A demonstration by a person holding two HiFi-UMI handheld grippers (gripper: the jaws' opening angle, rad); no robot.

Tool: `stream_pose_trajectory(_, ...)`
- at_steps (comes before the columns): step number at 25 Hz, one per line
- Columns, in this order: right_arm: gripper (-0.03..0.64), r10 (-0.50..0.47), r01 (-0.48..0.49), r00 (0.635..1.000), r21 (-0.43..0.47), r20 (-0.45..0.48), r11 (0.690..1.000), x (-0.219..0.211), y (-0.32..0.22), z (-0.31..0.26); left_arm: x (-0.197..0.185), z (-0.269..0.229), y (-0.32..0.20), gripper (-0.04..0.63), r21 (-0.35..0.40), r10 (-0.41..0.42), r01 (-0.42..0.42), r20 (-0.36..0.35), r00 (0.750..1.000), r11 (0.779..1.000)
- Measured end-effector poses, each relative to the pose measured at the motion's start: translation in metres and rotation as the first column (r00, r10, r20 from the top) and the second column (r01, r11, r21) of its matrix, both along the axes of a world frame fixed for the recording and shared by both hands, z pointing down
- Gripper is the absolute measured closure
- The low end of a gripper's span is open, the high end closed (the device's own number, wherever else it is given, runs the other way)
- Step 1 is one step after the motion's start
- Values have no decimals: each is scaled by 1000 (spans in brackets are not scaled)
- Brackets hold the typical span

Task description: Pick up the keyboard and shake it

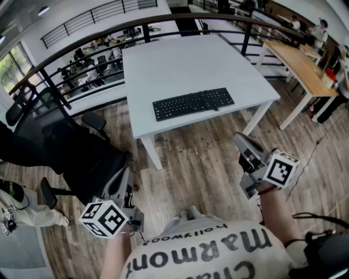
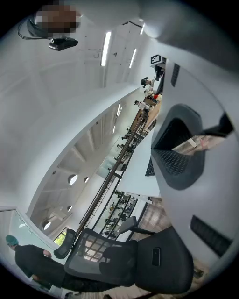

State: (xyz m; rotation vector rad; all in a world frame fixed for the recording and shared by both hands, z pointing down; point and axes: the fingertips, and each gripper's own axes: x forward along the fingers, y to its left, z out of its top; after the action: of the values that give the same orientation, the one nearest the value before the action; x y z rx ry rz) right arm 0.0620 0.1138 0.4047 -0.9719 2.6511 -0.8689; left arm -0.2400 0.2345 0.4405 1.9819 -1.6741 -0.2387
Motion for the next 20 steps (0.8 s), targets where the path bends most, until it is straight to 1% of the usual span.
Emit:
stream_pose_trajectory(7, 580, 21, -21, 1000, 10, -17, 1000, -10, 0, -3, -15, -4, 0, 592, 5, 9, -9, 1, 1000, 1000)
stream_pose_trajectory(14, 578, 37, -37, 999, 7, 12, 999, -28, 6, 10, -35, 10, -2, 592, 2, 38, -38, 11, 999, 999)
stream_pose_trajectory(17, 578, 43, -43, 999, -23, 21, 999, -31, 8, 17, -35, 13, -4, 592, -13, 47, -47, 1, 999, 999)
stream_pose_trajectory(20, 578, 55, -55, 998, -44, -10, 998, -30, 9, 26, -33, 22, -7, 592, -41, 59, -60, -13, 998, 997)
